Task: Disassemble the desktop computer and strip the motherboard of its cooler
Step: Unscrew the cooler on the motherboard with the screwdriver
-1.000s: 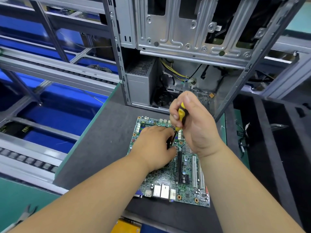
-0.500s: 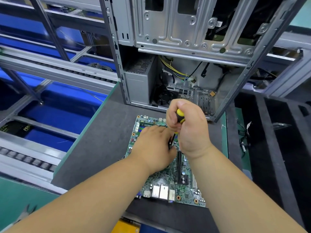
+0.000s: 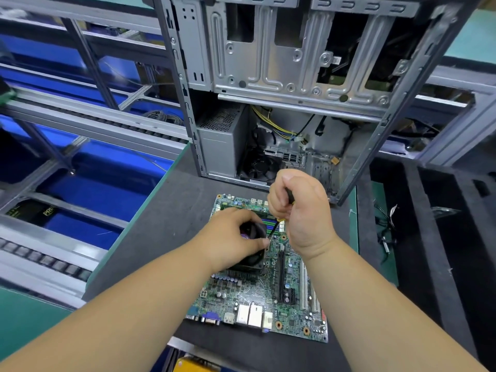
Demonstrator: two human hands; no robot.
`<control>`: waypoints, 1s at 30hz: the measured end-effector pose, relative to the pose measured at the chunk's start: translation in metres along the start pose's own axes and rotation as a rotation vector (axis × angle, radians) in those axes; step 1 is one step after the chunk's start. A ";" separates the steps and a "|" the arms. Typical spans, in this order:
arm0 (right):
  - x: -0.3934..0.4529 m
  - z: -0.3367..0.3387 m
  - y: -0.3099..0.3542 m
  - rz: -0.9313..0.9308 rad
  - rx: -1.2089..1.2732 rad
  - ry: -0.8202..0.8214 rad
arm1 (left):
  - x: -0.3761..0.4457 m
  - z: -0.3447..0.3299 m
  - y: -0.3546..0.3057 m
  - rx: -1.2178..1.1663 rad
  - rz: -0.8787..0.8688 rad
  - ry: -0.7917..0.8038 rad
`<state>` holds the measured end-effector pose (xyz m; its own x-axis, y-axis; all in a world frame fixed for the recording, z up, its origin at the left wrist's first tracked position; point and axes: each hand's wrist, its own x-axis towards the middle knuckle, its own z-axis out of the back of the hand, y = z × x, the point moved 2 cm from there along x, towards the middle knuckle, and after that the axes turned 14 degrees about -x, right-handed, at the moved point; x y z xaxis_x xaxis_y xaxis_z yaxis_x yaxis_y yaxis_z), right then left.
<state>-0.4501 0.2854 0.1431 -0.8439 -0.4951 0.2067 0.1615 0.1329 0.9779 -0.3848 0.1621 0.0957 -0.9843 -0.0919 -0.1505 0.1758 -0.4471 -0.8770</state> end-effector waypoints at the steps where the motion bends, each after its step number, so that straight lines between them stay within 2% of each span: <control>1: 0.000 0.001 0.001 -0.006 0.003 0.000 | 0.001 -0.002 0.002 -0.005 0.033 -0.040; 3: 0.001 0.002 0.002 -0.019 0.032 0.007 | 0.002 -0.004 0.006 -0.026 0.158 -0.120; 5: 0.000 0.004 0.005 -0.021 0.024 0.022 | 0.004 -0.003 0.010 -0.062 0.304 -0.135; 9: -0.008 0.002 0.011 -0.067 -0.160 0.038 | 0.008 -0.005 0.004 -0.036 0.397 -0.103; 14: -0.020 0.009 0.012 -0.174 -0.034 -0.180 | 0.009 -0.007 -0.006 0.058 0.434 -0.111; 18: -0.025 0.000 0.006 -0.100 0.047 -0.351 | 0.008 -0.007 -0.011 0.089 0.446 -0.108; 21: -0.028 -0.014 0.003 0.022 -0.075 -0.312 | 0.008 -0.007 -0.014 0.126 0.451 -0.101; 24: -0.019 -0.010 0.002 0.035 -0.100 -0.276 | 0.008 -0.009 -0.016 0.177 0.447 -0.106; 28: -0.001 -0.005 0.004 -0.035 -0.012 0.038 | 0.008 -0.010 -0.016 0.178 0.456 -0.097; 30: 0.001 -0.002 0.004 -0.051 0.036 0.071 | 0.008 -0.009 -0.017 0.166 0.460 -0.099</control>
<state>-0.4490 0.2835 0.1468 -0.8120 -0.5614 0.1594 0.0997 0.1356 0.9857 -0.3954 0.1766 0.1054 -0.7997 -0.3933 -0.4537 0.5992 -0.4751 -0.6444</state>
